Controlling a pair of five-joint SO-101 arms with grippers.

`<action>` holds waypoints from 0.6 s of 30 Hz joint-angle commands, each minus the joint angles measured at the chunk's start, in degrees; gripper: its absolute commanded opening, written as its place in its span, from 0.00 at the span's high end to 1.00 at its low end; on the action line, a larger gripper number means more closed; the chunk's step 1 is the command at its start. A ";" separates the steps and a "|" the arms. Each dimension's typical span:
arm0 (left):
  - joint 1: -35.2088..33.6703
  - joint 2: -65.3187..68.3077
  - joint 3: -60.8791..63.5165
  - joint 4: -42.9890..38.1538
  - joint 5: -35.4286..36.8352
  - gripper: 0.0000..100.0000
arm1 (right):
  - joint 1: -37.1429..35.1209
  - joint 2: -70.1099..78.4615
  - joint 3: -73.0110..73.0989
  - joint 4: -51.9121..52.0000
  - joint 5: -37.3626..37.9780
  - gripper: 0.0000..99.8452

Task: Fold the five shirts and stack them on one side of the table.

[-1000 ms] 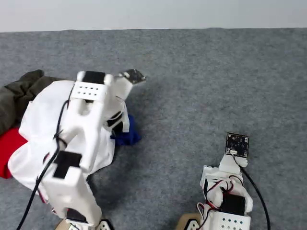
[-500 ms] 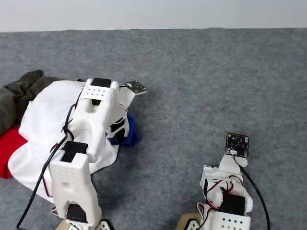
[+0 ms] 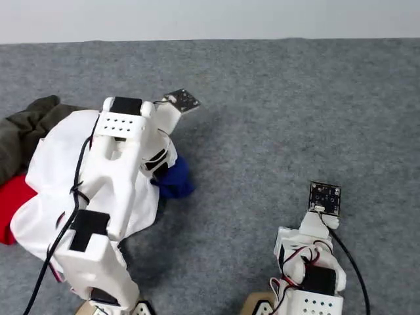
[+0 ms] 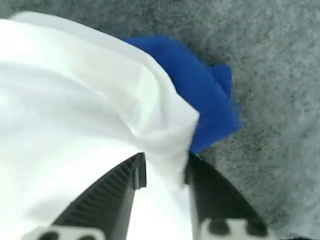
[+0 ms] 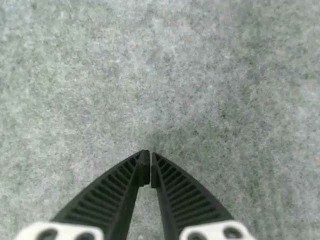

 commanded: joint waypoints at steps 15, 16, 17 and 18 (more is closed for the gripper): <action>0.26 7.12 -0.57 -8.53 -0.35 0.99 | -0.31 -0.40 0.88 0.22 0.70 0.99; 0.26 6.68 -0.57 -8.44 -0.35 1.00 | -0.31 -0.40 0.88 0.22 0.70 0.99; 0.09 6.07 -0.57 -8.35 -0.35 1.00 | -0.31 -0.40 0.88 0.22 0.70 0.99; -0.09 5.19 -0.57 -8.26 -0.35 1.00 | -0.31 -0.40 0.88 0.22 0.70 0.99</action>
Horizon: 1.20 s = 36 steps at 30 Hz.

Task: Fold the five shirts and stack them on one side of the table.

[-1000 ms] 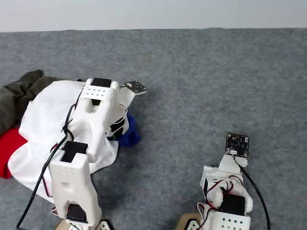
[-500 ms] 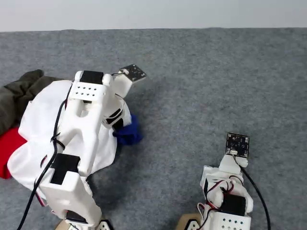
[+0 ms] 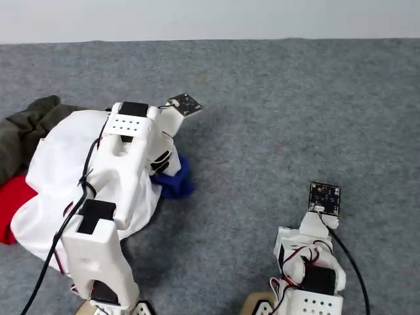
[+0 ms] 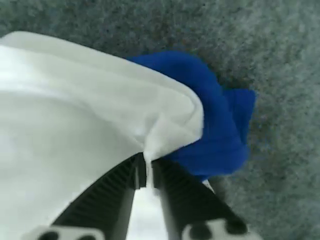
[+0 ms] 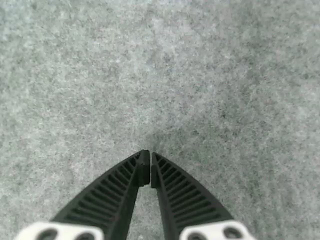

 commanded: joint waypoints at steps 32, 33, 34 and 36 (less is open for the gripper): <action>-64.79 -36.04 -29.58 -7.21 0.53 0.99 | -0.31 -0.40 0.88 0.22 0.70 0.99; -66.46 -36.04 -29.58 -8.97 1.67 0.99 | -0.31 -0.40 0.88 0.22 0.70 0.99; -68.22 -36.04 -29.58 -10.73 2.64 0.99 | -0.31 -0.40 0.88 0.22 0.70 0.99; -70.42 -36.04 -29.58 -13.45 3.43 0.99 | -0.31 -0.40 0.88 0.22 0.70 0.99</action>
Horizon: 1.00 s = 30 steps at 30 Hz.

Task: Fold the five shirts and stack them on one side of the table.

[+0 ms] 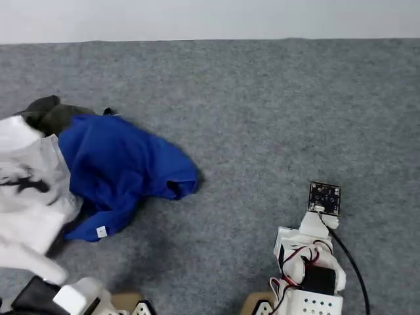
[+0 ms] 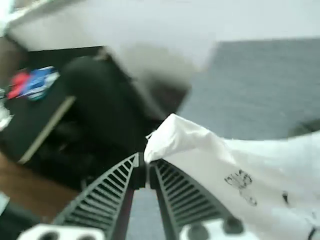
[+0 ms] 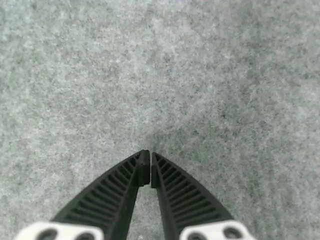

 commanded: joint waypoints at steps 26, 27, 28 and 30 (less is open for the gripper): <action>23.65 -11.60 7.16 5.36 -2.20 0.78 | -0.31 -0.40 0.88 0.22 0.70 0.99; 27.52 -12.31 7.25 9.23 -2.11 0.78 | -0.31 -0.40 0.88 0.22 0.70 0.99; 31.91 -12.57 7.52 13.01 -2.02 0.78 | -0.31 -0.40 0.88 0.22 0.70 0.99; 40.44 -12.57 9.54 19.16 0.70 0.78 | -0.31 -0.40 0.88 0.22 0.70 0.99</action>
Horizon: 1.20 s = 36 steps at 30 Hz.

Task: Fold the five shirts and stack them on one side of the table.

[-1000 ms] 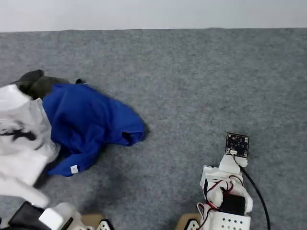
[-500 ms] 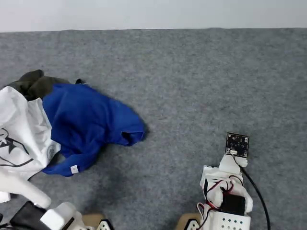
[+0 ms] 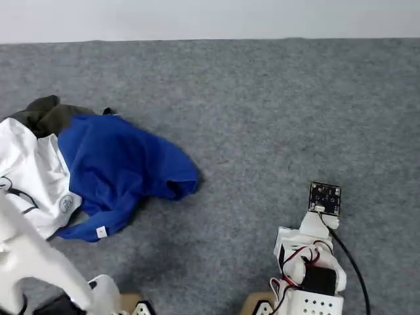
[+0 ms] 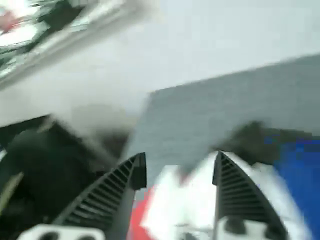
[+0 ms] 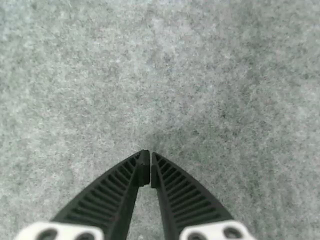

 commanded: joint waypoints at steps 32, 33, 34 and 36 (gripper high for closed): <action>44.31 36.13 24.22 -10.64 21.01 0.99 | -0.31 -0.40 0.88 0.22 0.70 0.99; 44.40 36.13 23.34 -10.64 21.19 0.99 | -0.31 -0.40 0.88 0.22 0.70 0.99; 44.40 36.13 22.64 -10.29 21.19 1.00 | -0.31 -0.40 0.88 0.22 0.70 0.99; 44.40 36.13 20.44 -8.44 21.19 1.00 | -0.31 -0.40 0.88 0.22 0.70 0.99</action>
